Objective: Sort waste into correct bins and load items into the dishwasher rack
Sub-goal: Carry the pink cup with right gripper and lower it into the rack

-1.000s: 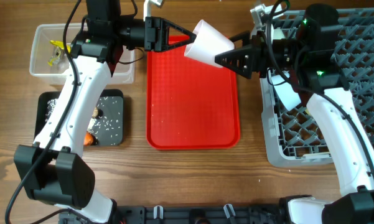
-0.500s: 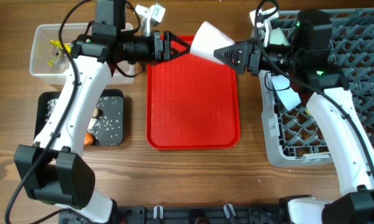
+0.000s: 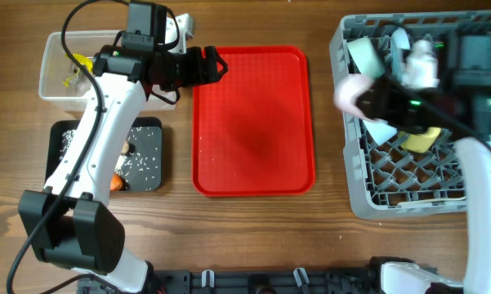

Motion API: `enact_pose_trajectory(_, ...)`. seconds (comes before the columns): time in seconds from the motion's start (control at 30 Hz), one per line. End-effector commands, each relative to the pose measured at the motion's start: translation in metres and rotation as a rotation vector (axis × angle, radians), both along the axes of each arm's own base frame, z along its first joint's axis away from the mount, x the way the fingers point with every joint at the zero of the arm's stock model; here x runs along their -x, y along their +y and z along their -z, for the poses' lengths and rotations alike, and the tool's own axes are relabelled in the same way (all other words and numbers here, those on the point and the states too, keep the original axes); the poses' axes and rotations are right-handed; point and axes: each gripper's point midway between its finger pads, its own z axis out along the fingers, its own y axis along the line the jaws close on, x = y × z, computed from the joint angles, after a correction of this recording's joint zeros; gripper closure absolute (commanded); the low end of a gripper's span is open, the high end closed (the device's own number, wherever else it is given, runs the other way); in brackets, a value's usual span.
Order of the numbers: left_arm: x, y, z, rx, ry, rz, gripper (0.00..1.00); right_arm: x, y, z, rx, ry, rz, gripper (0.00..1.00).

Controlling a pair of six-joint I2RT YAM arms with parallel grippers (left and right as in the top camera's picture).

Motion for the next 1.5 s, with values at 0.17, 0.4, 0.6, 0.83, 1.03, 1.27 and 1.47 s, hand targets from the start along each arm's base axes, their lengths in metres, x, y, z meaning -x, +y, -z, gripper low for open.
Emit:
enact_pose_trajectory(0.17,0.001,-0.002,0.004,-0.022,-0.002,0.013,0.09,0.040,-0.122,-0.010,0.231,0.108,0.349,0.38)
enact_pose_trajectory(0.4,0.006,-0.009,0.014,-0.061,0.008,0.025,0.11,0.054,-0.164,0.021,0.234,0.261,0.471,0.40)
enact_pose_trajectory(0.6,0.009,-0.013,0.017,-0.065,0.016,0.036,0.10,0.053,-0.171,0.053,0.225,0.418,0.464,0.39)
enact_pose_trajectory(0.83,0.010,-0.013,0.017,-0.065,0.019,0.035,0.09,0.054,-0.177,0.074,0.227,0.524,0.466,0.39)
enact_pose_trajectory(1.03,0.010,-0.013,0.017,-0.065,0.019,0.035,0.10,0.065,-0.171,0.091,0.207,0.590,0.469,0.39)
enact_pose_trajectory(1.27,0.010,-0.013,0.018,-0.066,0.019,0.036,0.10,0.079,-0.164,0.123,0.184,0.669,0.473,0.39)
enact_pose_trajectory(1.47,0.010,-0.013,0.017,-0.066,0.019,0.036,0.09,0.080,-0.164,0.124,0.186,0.678,0.477,0.39)
